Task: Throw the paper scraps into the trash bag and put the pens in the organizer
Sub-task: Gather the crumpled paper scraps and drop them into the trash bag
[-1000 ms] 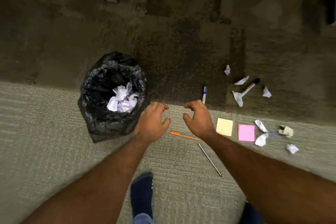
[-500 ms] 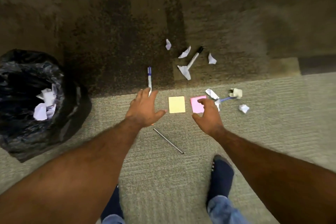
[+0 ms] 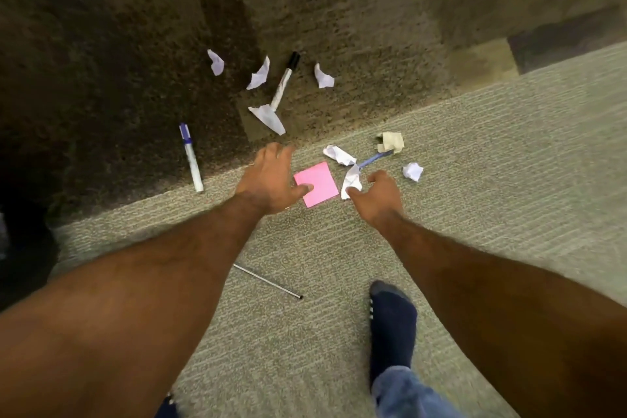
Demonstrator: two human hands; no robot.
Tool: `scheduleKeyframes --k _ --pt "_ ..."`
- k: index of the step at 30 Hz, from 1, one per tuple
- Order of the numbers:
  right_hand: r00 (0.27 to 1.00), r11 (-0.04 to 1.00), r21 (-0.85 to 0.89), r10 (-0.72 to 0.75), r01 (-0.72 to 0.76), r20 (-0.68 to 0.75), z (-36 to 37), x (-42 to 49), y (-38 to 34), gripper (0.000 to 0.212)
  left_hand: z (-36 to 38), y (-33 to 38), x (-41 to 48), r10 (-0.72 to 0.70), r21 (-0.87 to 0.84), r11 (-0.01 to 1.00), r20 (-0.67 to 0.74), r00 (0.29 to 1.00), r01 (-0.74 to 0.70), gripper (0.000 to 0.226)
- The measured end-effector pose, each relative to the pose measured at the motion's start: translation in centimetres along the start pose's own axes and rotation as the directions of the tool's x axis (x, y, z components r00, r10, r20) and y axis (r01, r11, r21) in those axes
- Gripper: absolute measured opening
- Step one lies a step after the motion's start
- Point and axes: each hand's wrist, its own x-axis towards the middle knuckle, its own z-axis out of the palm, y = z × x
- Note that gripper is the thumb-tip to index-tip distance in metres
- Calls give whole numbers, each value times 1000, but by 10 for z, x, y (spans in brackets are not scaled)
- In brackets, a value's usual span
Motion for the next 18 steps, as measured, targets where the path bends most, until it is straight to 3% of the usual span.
scheduleKeyframes --k 9,14,18 --pt "995 992 68 103 -102 -9 25 37 0 62 20 57 71 253 138 959 -15 967 -249 61" --pt "992 992 66 111 -108 -56 29 43 5 47 34 76 95 296 200 933 53 954 -301 44" --pt "997 997 45 67 -65 -49 22 40 10 24 38 73 105 266 180 948 7 964 -263 27"
